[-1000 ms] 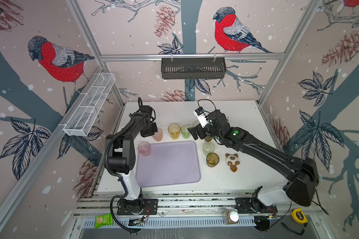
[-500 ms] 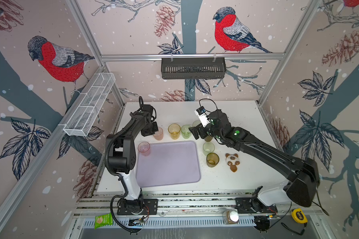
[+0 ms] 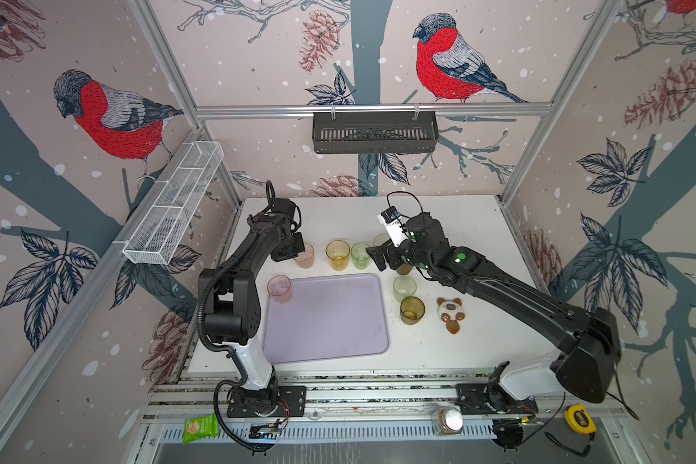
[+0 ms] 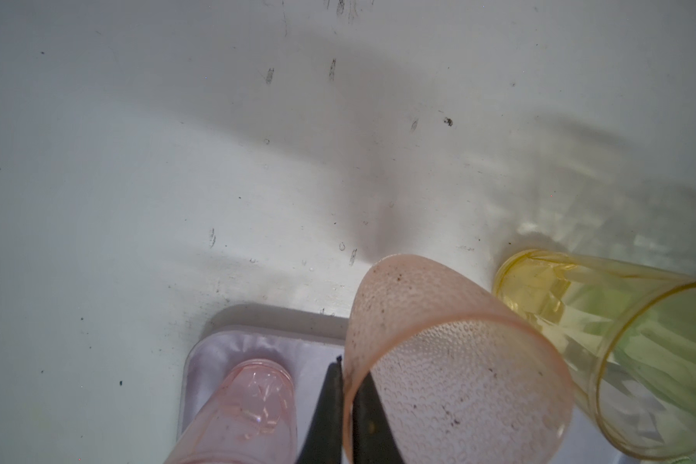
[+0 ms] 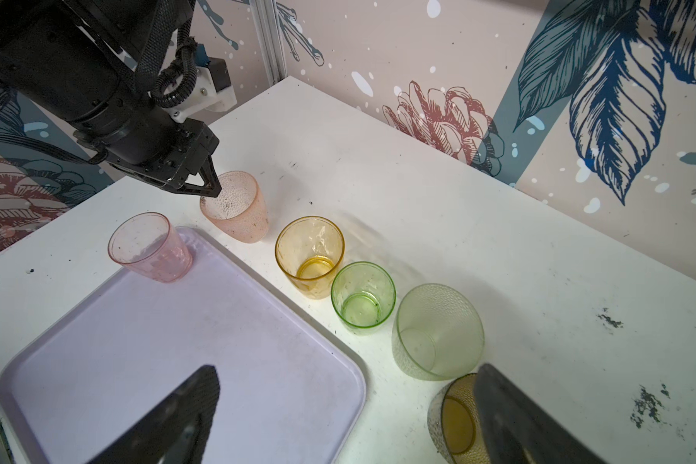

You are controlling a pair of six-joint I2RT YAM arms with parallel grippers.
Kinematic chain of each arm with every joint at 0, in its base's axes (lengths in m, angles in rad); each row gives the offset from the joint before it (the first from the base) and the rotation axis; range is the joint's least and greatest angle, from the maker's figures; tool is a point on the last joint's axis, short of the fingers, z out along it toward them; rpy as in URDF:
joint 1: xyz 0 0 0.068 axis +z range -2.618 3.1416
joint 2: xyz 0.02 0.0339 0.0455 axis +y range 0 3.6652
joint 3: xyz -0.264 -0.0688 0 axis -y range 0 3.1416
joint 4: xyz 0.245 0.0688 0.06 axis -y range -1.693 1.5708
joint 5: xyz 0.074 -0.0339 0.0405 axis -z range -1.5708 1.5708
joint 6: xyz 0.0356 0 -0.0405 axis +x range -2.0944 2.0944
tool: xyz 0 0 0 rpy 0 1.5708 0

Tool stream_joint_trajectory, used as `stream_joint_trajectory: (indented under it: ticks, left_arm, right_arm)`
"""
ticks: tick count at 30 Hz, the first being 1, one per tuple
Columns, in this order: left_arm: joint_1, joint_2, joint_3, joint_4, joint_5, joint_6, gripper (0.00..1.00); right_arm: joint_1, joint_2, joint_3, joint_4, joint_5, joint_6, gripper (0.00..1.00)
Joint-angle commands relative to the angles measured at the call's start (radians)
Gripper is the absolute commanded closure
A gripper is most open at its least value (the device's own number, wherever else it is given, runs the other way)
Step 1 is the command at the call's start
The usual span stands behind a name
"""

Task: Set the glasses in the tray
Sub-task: 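Lower the left gripper into the peach glass rim and close it, then carry the peach glass with the left gripper onto the tray beside the pink glass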

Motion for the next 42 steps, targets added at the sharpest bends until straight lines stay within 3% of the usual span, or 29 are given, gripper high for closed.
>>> stream_joint_trajectory:
  ticks: [1, 20, 42]
  left_arm:
    - [-0.001, -0.03, 0.005, -0.05, -0.01, -0.009, 1.0]
    - [-0.039, -0.199, -0.07, -0.136, 0.007, -0.022, 1.0]
    - [-0.14, -0.249, -0.209, -0.095, 0.013, -0.082, 1.0]
  right_arm:
    - [0.003, -0.01, 0.002, 0.029, -0.01, -0.006, 0.0]
    - [0.008, -0.043, -0.043, 0.052, -0.008, 0.031, 0.0]
    - [0.01, -0.061, -0.063, 0.051, 0.006, 0.049, 0.0]
